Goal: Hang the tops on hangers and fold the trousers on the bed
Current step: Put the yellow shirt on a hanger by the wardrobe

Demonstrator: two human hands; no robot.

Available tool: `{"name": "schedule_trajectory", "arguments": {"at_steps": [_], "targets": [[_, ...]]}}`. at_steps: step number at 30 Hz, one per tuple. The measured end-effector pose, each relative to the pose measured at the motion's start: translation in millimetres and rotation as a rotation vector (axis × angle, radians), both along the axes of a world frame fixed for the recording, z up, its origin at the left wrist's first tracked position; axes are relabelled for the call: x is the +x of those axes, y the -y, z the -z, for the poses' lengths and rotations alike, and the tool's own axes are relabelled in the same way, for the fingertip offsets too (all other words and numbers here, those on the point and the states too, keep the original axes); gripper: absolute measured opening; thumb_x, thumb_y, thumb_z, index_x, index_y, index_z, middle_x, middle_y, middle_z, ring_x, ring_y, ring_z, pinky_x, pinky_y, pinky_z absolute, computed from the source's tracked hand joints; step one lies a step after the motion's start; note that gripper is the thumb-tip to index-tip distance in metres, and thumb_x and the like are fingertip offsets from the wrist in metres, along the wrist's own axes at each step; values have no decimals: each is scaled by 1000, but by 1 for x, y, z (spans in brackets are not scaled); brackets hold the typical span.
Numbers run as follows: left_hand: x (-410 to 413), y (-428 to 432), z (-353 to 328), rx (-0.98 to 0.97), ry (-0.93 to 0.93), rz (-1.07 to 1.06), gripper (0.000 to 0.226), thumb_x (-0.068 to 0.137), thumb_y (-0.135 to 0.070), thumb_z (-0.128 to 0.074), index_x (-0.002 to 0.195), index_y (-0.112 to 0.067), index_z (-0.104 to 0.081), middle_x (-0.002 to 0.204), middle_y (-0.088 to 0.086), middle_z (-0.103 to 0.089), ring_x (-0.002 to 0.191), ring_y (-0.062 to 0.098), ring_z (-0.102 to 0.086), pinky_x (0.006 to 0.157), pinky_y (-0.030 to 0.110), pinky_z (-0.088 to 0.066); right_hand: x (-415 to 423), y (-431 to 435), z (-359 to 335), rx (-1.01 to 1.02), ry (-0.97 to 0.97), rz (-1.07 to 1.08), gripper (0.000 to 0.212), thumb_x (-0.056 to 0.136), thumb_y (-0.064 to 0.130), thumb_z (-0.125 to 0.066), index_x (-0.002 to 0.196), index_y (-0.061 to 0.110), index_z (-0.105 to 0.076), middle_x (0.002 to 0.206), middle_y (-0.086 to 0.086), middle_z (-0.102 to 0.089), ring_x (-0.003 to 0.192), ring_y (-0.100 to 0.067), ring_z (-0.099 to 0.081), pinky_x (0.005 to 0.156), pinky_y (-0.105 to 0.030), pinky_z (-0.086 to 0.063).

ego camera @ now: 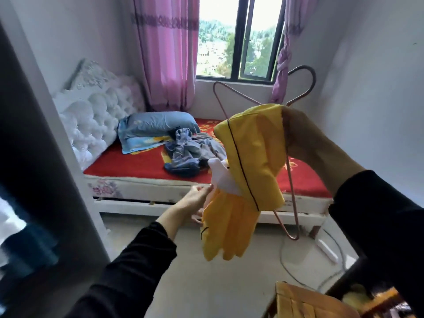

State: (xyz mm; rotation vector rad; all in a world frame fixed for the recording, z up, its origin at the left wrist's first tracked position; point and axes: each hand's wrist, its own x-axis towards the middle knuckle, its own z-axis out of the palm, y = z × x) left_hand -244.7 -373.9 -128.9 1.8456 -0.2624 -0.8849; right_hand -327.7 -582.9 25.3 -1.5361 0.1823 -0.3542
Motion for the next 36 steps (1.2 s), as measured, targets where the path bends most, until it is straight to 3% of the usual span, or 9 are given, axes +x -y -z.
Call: {"name": "schedule_trajectory", "arguments": {"at_steps": [5,8,10,13,16,24,27,31,36], "targets": [[13,-18,43,-9,-178,-117,30,93,-28,-58,108,-2,-62,79,7,-69,70,21,-67,85,46,-57,30,-18,5,-15,-1,8,16,93,23,-55,97,8,-56,64,-3,-46,57,-16,-44,55,-25,-41],[34,-30,32,-68,-58,-262,18,98,-19,-50,103,-6,-61,65,8,-60,49,16,-57,51,27,-54,37,-13,16,-85,-53,57,17,92,19,-52,75,16,-53,48,8,-42,39,-6,-40,35,-16,-30],[52,-40,9,-158,71,-406,15,101,-21,-45,109,-10,-54,71,7,-55,53,17,-55,46,23,-46,37,-6,29,-155,-105,100,26,90,16,-49,65,22,-47,47,8,-37,35,-4,-34,34,-14,-25],[72,-52,-29,-221,387,-462,13,100,-23,-50,110,-21,-58,97,2,-61,90,23,-60,75,37,-54,35,5,55,-355,-208,128,24,87,11,-48,64,20,-45,55,3,-35,40,-7,-30,39,-17,-23],[70,-44,-67,-356,495,-366,9,99,-25,-53,96,-26,-62,90,-8,-65,80,9,-63,66,21,-55,34,11,72,-413,-235,89,13,83,16,-56,71,15,-54,54,4,-41,44,-9,-31,42,-21,-25],[56,2,-87,-226,473,-222,13,94,-10,-57,101,-10,-69,100,12,-69,95,27,-65,89,41,-54,47,4,26,306,170,63,29,102,34,-40,82,19,-54,48,8,-27,37,-7,-22,33,-18,-18],[53,5,-83,-147,464,-183,14,92,-10,-60,92,-16,-72,85,3,-73,83,19,-68,69,26,-57,51,1,26,479,285,28,34,103,33,-35,96,15,-63,45,9,-24,35,-6,-19,32,-18,-17],[52,-7,-86,-103,454,-161,14,92,-10,-60,99,-13,-73,86,4,-74,80,16,-69,75,27,-57,61,-7,32,573,370,37,38,101,39,-41,88,16,-68,43,8,-24,37,-7,-18,35,-19,-17],[53,-36,-103,-132,422,-257,12,94,-13,-59,92,-16,-71,69,-4,-73,62,7,-70,52,17,-52,75,-24,34,636,414,-31,44,98,40,-45,74,13,-70,41,8,-22,38,-8,-15,39,-20,-12]]}}
